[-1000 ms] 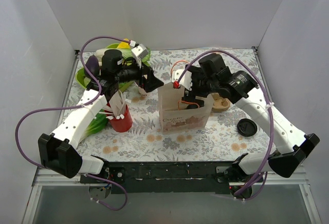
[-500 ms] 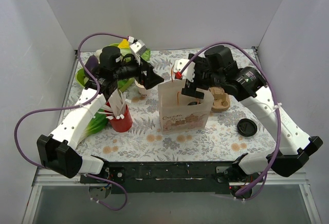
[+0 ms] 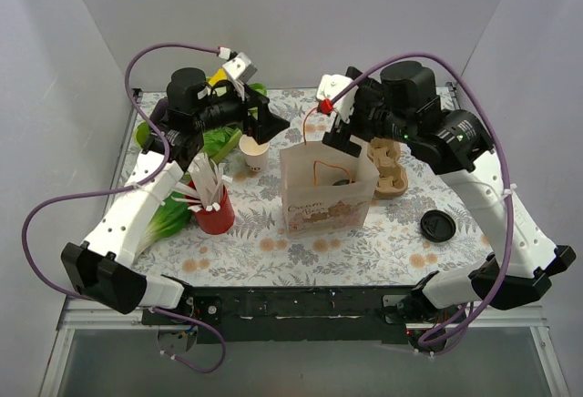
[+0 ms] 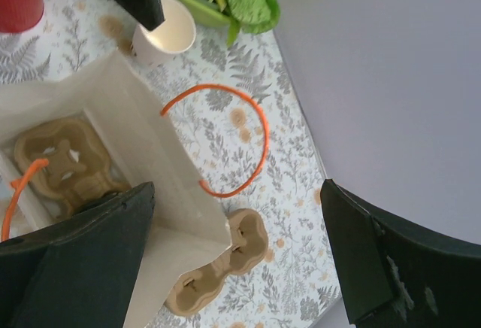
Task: Pack the takeout coffee
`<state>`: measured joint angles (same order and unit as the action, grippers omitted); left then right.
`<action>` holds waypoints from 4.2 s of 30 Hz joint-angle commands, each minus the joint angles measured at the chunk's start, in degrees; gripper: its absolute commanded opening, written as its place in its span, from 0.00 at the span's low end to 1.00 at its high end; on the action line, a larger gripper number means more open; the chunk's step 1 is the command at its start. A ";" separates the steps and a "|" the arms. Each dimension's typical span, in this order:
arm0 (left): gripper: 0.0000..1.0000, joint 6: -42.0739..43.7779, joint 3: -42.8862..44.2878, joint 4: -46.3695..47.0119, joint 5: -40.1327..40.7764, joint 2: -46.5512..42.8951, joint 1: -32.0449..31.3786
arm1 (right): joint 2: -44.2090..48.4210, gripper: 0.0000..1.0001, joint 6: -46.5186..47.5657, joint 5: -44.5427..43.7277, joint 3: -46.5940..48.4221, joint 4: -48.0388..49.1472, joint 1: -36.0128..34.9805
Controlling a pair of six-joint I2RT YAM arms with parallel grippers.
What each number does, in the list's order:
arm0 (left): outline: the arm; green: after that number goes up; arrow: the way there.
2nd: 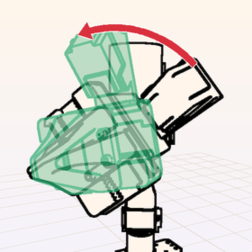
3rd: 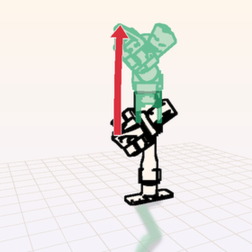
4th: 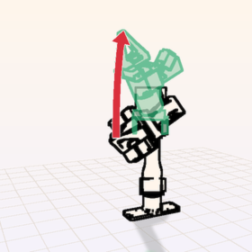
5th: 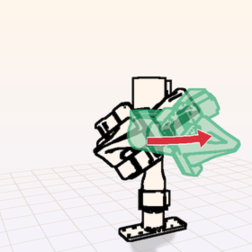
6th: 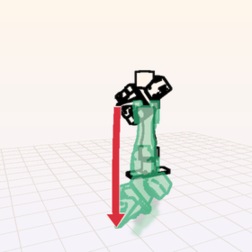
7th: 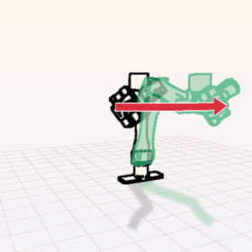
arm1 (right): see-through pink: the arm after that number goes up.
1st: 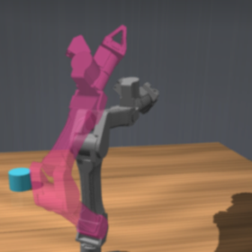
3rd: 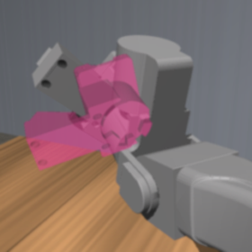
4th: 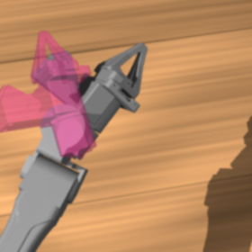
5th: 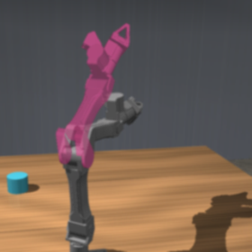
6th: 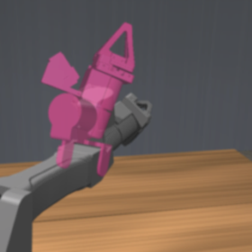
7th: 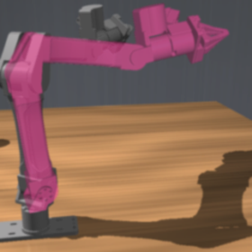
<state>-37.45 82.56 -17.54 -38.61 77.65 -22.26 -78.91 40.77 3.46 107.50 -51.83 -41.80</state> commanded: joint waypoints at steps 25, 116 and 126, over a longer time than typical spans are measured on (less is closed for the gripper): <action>0.92 4.06 28.24 -9.17 27.97 16.20 10.74 | -4.67 0.98 -23.98 -12.43 3.95 22.66 17.80; 0.31 39.56 8.23 -54.35 15.94 6.73 8.55 | 0.16 0.97 -25.39 1.63 -8.36 21.42 21.67; 0.00 38.07 12.18 -53.83 14.18 6.64 8.55 | -0.10 0.97 -25.48 1.90 -8.10 21.42 21.76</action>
<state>1.04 91.37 -71.79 -23.09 86.00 -13.50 -79.18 16.01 4.93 96.99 -32.45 -20.25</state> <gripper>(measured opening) 0.012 0.970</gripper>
